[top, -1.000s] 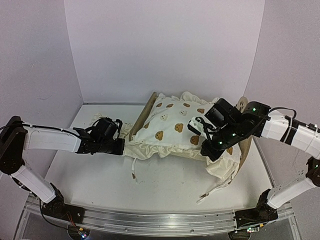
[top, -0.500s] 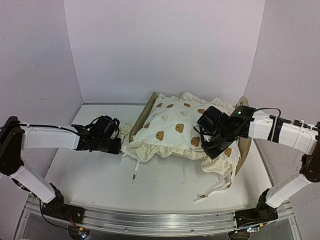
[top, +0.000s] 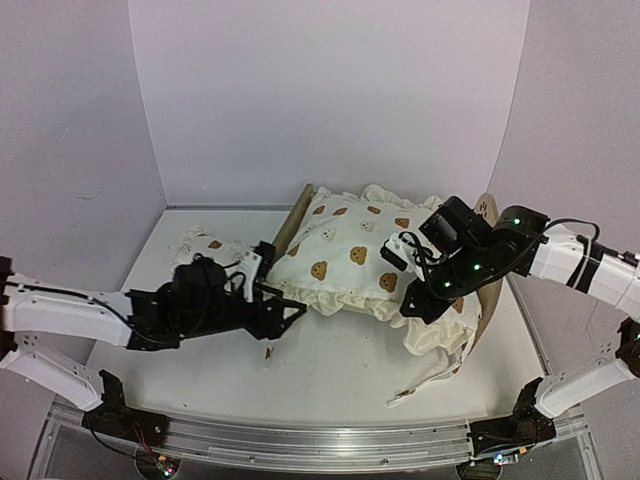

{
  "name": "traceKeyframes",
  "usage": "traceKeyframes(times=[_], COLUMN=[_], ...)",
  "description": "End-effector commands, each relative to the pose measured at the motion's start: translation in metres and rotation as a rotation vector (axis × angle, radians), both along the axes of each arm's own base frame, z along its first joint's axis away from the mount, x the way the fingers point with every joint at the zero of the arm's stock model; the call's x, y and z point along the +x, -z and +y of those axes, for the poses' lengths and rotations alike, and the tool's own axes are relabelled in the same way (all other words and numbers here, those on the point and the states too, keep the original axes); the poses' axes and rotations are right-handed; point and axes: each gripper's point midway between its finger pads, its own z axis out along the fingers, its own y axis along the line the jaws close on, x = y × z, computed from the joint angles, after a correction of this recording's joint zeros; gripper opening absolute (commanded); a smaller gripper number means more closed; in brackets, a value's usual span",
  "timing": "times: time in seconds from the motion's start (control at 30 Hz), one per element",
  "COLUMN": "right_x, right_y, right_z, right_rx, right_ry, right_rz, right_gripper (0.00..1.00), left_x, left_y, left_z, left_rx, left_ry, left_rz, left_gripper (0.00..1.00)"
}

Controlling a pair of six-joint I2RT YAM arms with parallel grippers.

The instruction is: Set up the pet bed

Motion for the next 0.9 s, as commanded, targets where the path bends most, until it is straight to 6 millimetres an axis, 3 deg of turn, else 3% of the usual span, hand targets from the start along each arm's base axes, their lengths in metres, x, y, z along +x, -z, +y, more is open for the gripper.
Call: traceKeyframes(times=[0.0,0.07,0.13,0.2,0.23,0.4,0.5,0.53,0.63,0.67,0.73,0.87], right_x=[0.027,0.025,0.021,0.016,0.014,0.006,0.006,0.005,0.003,0.003,-0.003,0.000], right_y=[0.013,0.015,0.007,-0.007,-0.016,-0.040,-0.047,-0.049,-0.047,-0.045,-0.040,-0.026], right_z=[-0.077,-0.081,-0.073,-0.057,-0.048,-0.014,0.008,0.015,0.033,0.037,0.052,0.068], right_rx=[-0.404,-0.416,-0.319,-0.183,-0.121,0.077,0.167,0.190,0.213,0.204,0.201,0.130], right_ry=[0.281,0.327,0.337,0.308,0.281,0.162,0.107,0.088,0.021,0.000,-0.087,-0.205], right_rz=[-0.097,-0.076,-0.071,-0.066,-0.062,-0.058,-0.052,-0.046,-0.036,-0.047,-0.079,-0.236], right_gripper=[0.08,0.14,0.20,0.38,0.41,0.44,0.44,0.44,0.46,0.48,0.55,0.66], left_x=[0.010,0.024,0.036,0.049,0.053,0.071,0.083,0.082,0.065,0.057,0.040,0.008], left_y=[0.013,0.021,0.030,0.041,0.044,0.052,0.051,0.048,0.021,0.015,0.013,0.018], left_z=[-0.058,-0.068,-0.072,-0.073,-0.076,-0.076,-0.066,-0.070,-0.076,-0.076,-0.077,-0.080], left_rx=[0.015,0.041,0.090,0.141,0.159,0.212,0.243,0.252,0.194,0.182,0.191,0.229], left_ry=[0.003,-0.060,-0.126,-0.192,-0.200,-0.315,-0.409,-0.389,-0.285,-0.238,-0.127,0.086], left_rz=[-0.133,-0.156,-0.198,-0.230,-0.247,-0.320,-0.357,-0.375,-0.365,-0.341,-0.294,-0.213], left_gripper=[0.73,0.82,0.83,0.83,0.83,0.79,0.67,0.58,0.14,0.07,0.00,0.00])
